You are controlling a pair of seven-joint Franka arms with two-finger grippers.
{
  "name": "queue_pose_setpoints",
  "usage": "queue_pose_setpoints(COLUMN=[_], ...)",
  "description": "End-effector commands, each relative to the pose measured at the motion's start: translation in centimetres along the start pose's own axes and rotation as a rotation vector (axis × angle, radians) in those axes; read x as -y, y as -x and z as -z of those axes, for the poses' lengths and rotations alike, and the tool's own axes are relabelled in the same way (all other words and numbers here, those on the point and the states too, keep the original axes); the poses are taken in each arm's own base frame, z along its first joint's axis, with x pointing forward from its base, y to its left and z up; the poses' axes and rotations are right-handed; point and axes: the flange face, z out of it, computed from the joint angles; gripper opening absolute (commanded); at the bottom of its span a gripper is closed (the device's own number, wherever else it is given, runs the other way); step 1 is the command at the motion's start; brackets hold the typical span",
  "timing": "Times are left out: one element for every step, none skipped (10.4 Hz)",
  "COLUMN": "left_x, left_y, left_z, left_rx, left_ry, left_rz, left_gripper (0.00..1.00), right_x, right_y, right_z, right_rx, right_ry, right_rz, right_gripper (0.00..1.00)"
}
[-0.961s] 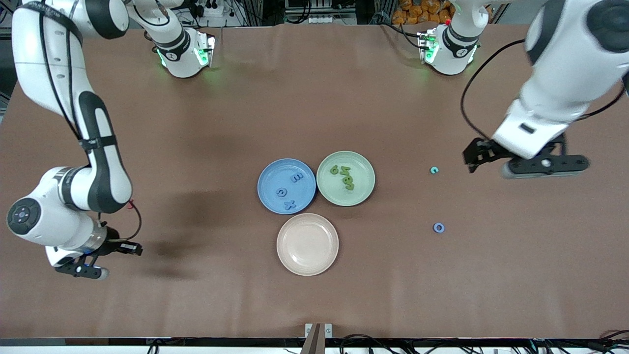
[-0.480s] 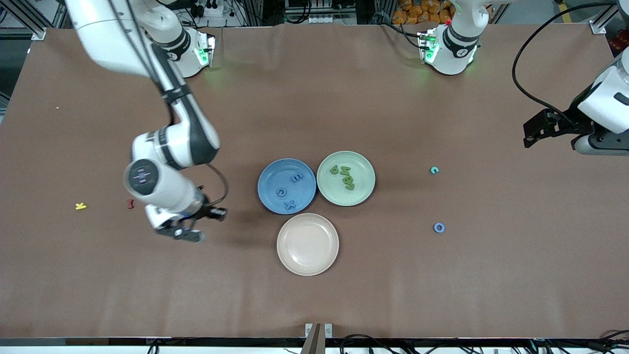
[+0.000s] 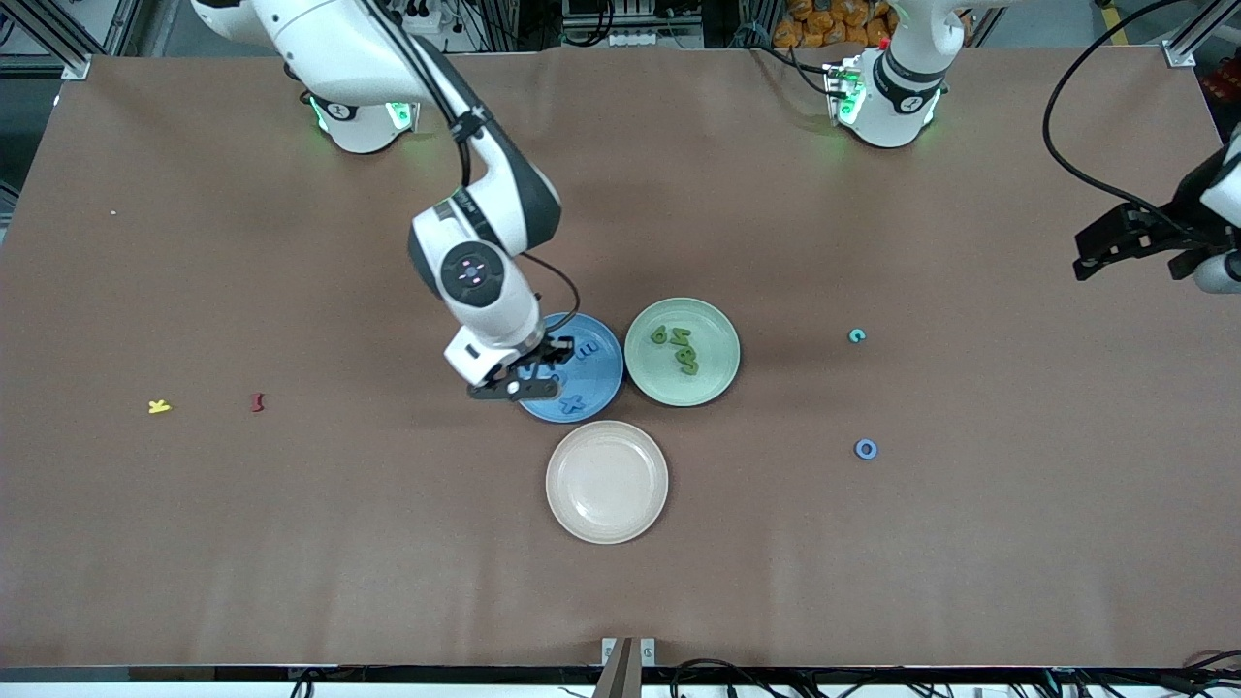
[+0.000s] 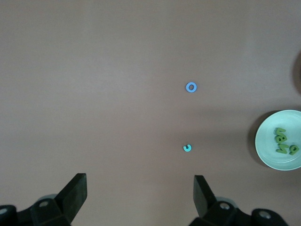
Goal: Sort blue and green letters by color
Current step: 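Lower the blue a onto the blue plate and open the right gripper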
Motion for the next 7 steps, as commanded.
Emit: queue_pose_setpoints(left_x=[1.4, 1.5, 2.1, 2.3, 2.2, 1.9, 1.4], left_y=[0.3, 0.3, 0.4, 0.4, 0.4, 0.4, 0.3], left_z=[0.2, 0.1, 0.1, 0.2, 0.3, 0.4, 0.3], left_rx=[0.009, 0.012, 0.01, 0.011, 0.008, 0.006, 0.008], left_ry=[0.054, 0.052, 0.05, 0.05, 0.051, 0.053, 0.054], left_rz=[0.011, 0.013, 0.025, 0.031, 0.033, 0.03, 0.023], left_gripper=[1.0, 1.0, 1.0, 1.0, 1.0, 1.0, 1.0], right_x=[2.6, 2.8, 2.4, 1.9, 0.1, -2.3, -5.4], right_y=[2.1, 2.0, 1.5, 0.9, -0.6, -2.2, -4.0], right_z=[-1.5, -1.2, -0.9, -0.5, 0.6, 1.8, 3.1], right_rx=[0.003, -0.001, -0.007, -0.017, -0.032, -0.044, -0.059], right_ry=[0.019, 0.02, 0.02, 0.024, 0.016, 0.006, -0.003], right_rz=[0.045, 0.059, 0.056, 0.054, 0.022, -0.013, -0.041], right_gripper=[0.99, 1.0, 1.0, 1.0, 1.0, 1.0, 1.0])
